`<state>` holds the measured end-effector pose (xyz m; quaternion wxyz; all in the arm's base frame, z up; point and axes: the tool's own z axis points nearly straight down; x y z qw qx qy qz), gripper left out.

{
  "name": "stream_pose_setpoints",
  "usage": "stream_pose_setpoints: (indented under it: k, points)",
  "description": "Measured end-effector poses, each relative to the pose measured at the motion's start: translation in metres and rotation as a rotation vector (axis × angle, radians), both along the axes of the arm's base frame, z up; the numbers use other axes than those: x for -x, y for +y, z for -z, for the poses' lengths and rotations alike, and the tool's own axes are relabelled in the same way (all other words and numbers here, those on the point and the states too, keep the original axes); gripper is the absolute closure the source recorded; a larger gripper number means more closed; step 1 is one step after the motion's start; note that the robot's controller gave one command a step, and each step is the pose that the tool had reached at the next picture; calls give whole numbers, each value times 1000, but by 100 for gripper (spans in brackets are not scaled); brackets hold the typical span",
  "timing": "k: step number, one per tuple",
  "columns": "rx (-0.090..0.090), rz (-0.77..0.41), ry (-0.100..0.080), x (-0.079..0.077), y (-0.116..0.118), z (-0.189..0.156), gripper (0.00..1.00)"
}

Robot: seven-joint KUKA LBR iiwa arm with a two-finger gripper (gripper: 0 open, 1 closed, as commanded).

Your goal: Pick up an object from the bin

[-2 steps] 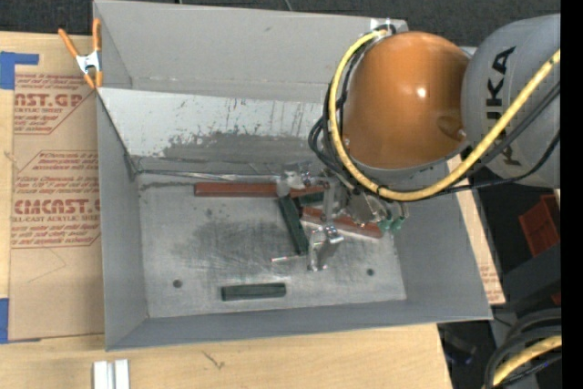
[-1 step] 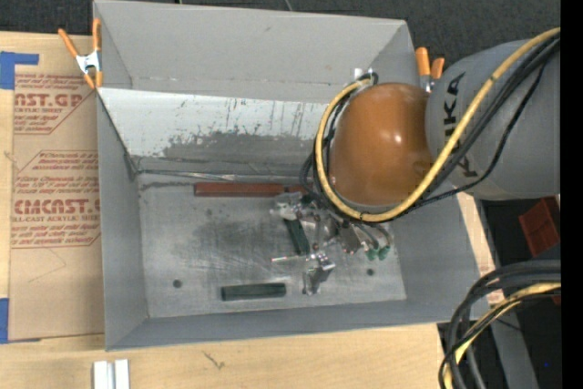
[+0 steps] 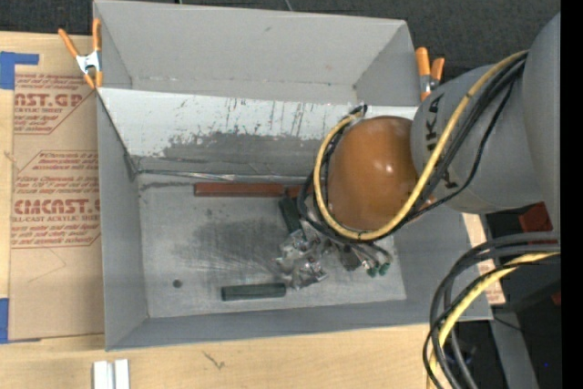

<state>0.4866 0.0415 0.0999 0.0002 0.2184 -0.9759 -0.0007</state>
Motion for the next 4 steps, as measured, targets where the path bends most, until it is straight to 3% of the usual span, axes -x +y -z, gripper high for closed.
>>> stream_pose_setpoints:
  k: [1, 2, 3, 4]
  points:
    - [0, 0, 0, 0, 0, 0, 0]
    - [0, 0, 0, 0, 0, 0, 0]
    - [4, -251, 6, -2, 41, 27, 100]
    - [4, -251, 6, -2, 41, 27, 100]
